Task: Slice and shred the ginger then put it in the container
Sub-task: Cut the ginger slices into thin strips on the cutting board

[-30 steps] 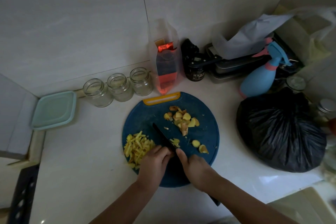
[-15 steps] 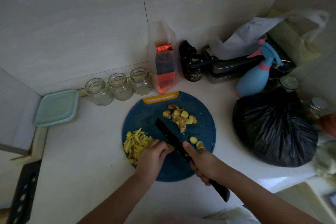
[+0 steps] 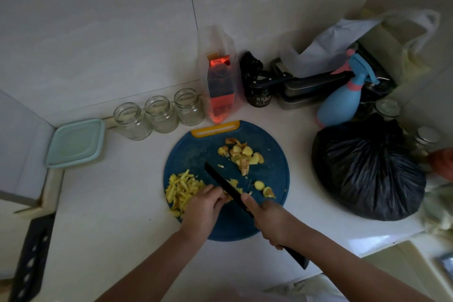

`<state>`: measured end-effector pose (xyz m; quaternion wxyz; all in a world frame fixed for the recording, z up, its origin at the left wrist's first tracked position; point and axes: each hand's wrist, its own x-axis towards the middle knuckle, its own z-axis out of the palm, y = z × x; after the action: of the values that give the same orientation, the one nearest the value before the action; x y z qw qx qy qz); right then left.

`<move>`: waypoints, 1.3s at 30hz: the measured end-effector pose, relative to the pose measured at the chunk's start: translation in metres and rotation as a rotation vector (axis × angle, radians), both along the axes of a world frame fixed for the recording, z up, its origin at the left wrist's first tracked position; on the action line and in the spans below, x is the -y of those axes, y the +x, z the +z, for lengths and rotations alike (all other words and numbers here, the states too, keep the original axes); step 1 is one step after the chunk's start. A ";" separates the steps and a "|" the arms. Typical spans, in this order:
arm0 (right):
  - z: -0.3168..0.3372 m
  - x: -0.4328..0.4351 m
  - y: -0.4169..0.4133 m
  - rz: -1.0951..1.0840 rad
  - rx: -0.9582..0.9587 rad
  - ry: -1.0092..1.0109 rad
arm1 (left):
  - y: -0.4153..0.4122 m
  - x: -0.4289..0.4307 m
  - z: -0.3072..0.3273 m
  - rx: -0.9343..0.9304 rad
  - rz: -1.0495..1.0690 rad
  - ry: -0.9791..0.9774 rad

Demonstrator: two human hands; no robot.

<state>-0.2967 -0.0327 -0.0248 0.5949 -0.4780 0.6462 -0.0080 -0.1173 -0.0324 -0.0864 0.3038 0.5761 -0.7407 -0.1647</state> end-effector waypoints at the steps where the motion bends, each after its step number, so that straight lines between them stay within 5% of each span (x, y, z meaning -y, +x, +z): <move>1: -0.001 0.000 0.001 -0.008 0.008 0.021 | 0.000 0.000 0.000 0.001 -0.005 -0.002; 6: 0.001 0.006 0.004 -0.013 0.006 0.085 | 0.001 0.002 0.000 -0.030 -0.021 -0.004; 17: -0.003 0.009 0.031 0.006 -0.065 -0.181 | 0.005 0.003 -0.005 -0.023 -0.041 0.076; 27: 0.004 0.018 0.014 -0.066 0.139 0.106 | 0.007 0.001 0.000 -0.074 -0.036 0.065; 39: 0.014 -0.001 0.005 -0.065 0.120 0.088 | 0.005 0.001 0.001 -0.028 0.008 0.045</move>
<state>-0.2918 -0.0319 -0.0104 0.6523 -0.4288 0.6244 -0.0276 -0.1119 -0.0337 -0.0858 0.3018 0.5834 -0.7302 -0.1880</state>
